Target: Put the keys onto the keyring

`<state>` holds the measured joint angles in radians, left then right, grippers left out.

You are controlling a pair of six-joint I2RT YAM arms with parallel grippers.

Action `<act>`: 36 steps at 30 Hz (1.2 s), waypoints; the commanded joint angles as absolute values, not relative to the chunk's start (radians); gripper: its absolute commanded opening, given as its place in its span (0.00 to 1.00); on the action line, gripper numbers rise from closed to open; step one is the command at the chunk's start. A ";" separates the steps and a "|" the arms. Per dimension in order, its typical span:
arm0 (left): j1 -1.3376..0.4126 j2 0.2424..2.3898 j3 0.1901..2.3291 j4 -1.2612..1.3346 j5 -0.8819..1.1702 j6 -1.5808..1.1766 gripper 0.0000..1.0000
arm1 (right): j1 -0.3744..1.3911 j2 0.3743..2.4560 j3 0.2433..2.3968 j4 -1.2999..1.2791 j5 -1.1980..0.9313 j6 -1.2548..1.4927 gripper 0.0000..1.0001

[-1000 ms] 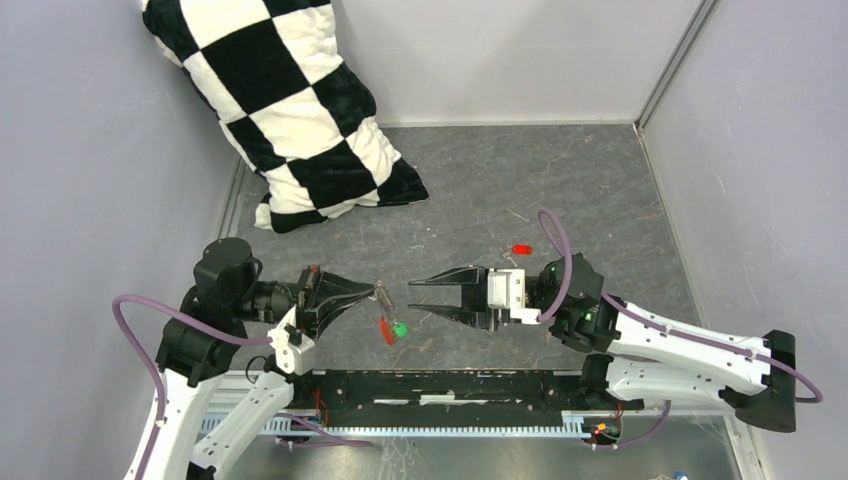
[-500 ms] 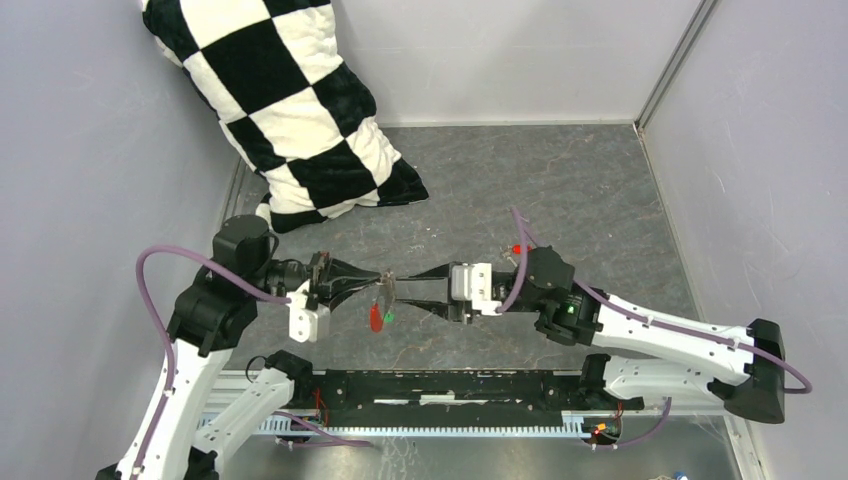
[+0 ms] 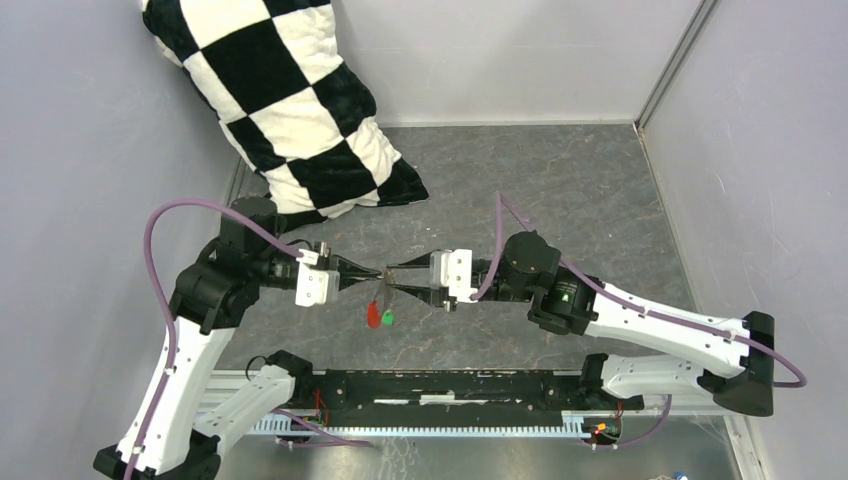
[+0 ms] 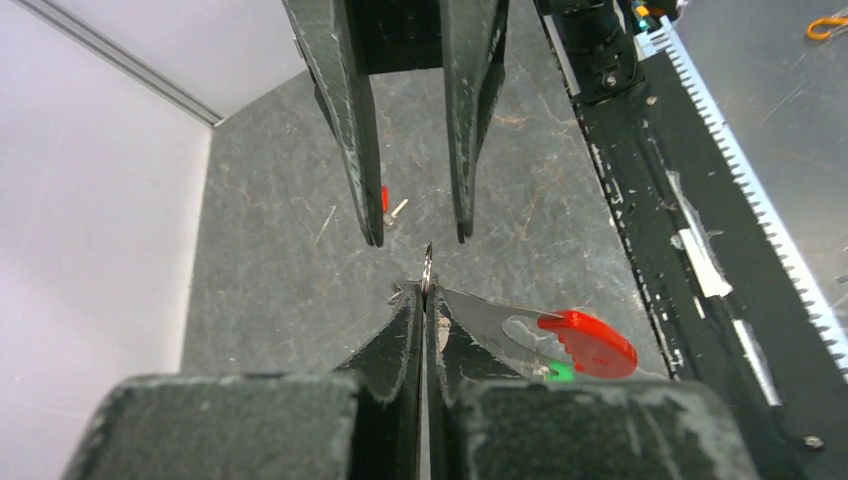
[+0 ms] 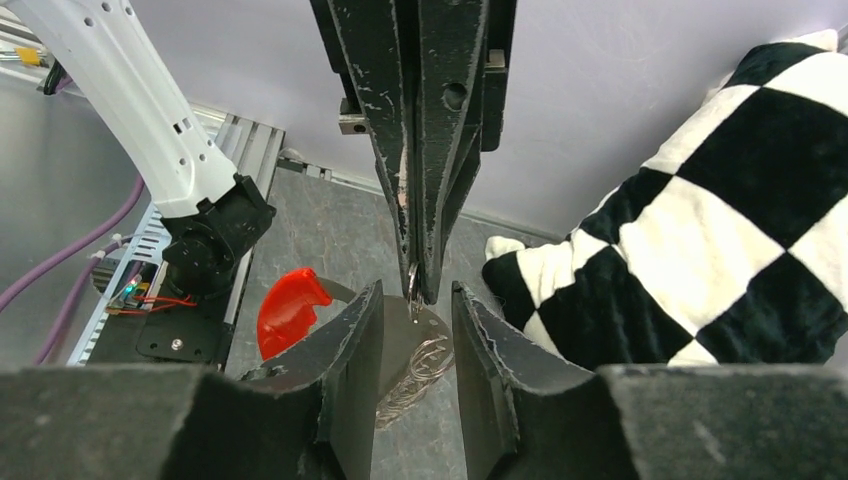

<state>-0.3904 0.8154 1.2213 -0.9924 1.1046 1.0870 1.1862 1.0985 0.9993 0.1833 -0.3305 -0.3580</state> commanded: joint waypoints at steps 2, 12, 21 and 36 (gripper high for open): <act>-0.396 0.836 1.279 -0.989 1.121 0.942 0.02 | 1.185 1.138 1.099 0.112 -0.315 -0.349 0.37; -0.396 0.849 1.301 -0.990 1.111 0.884 0.02 | 1.185 1.181 1.172 0.035 -0.269 -0.318 0.20; -0.395 0.851 1.322 -0.989 1.113 0.838 0.02 | 1.185 1.210 1.215 0.002 -0.253 -0.314 0.01; -0.396 0.781 1.209 -0.774 1.167 0.430 0.32 | 1.164 1.071 0.777 0.861 -0.329 -0.018 0.01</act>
<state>-0.3904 0.8043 1.2457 -0.9180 1.1343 0.6647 1.1728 1.0885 0.8188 0.4877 -0.2955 -0.1463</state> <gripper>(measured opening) 0.336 0.012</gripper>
